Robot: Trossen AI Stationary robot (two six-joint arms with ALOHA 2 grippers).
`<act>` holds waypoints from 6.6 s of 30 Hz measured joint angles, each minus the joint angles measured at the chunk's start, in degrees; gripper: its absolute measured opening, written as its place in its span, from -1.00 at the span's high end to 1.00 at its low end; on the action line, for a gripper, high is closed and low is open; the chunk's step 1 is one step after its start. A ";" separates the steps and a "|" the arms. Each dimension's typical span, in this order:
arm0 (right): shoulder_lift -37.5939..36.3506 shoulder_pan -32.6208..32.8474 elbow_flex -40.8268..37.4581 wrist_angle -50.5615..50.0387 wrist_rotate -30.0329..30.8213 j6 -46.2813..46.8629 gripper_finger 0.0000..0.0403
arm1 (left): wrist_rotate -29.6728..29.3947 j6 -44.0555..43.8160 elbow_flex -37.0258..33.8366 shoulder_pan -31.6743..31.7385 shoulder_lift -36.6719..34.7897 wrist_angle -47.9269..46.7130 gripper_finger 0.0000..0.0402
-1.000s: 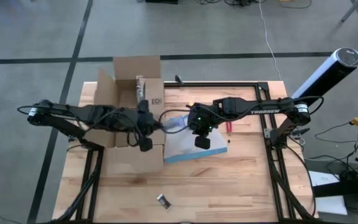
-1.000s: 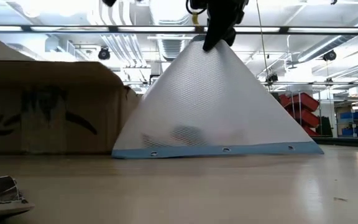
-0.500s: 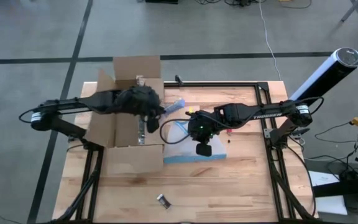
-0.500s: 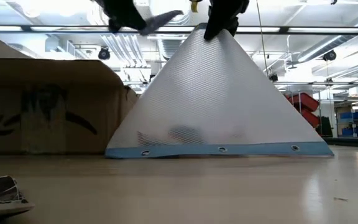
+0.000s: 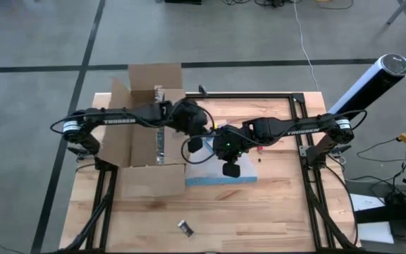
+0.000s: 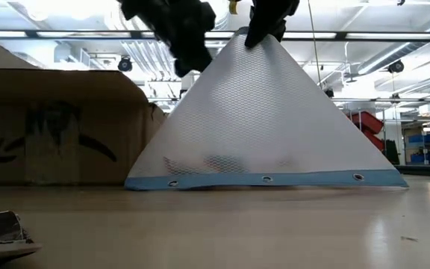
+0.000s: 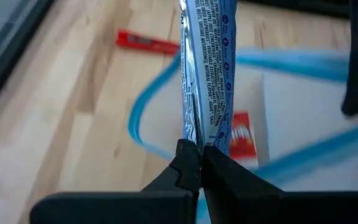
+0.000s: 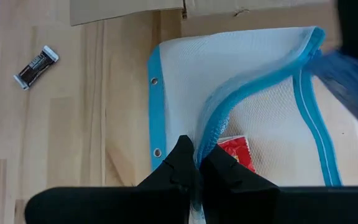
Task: Unpack boxes
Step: Put the purple chocolate bar into the blue transparent zip bag, then put the brown chocolate bar into the blue transparent zip bag
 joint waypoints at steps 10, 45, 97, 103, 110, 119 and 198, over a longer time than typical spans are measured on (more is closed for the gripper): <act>0.00 -0.04 0.00 -0.09 1.30 -0.57 1.00 | 7.57 1.63 3.72 -0.02 4.48 -1.98 1.00; -0.28 -0.52 -0.02 -0.04 2.22 0.43 1.00 | 21.59 6.80 7.94 -2.64 6.00 -17.03 -0.19; -0.28 -2.05 -0.02 1.45 4.46 13.57 1.00 | -10.37 8.55 -12.92 -50.50 10.84 5.06 -0.11; -0.26 -2.03 -0.02 1.71 4.46 13.58 1.00 | -8.61 7.95 -12.87 -50.64 13.60 6.75 -0.16; -0.26 -1.92 -0.02 1.88 5.20 14.29 1.00 | -10.34 5.98 -12.87 -50.56 17.15 7.50 -0.08; -0.26 -1.90 -0.02 2.80 5.76 14.67 1.00 | -11.38 1.33 -12.68 -50.60 18.86 8.96 0.19; -0.22 -1.90 -0.02 3.02 5.81 14.14 1.00 | -13.17 -14.18 -9.88 -50.01 20.68 11.03 0.53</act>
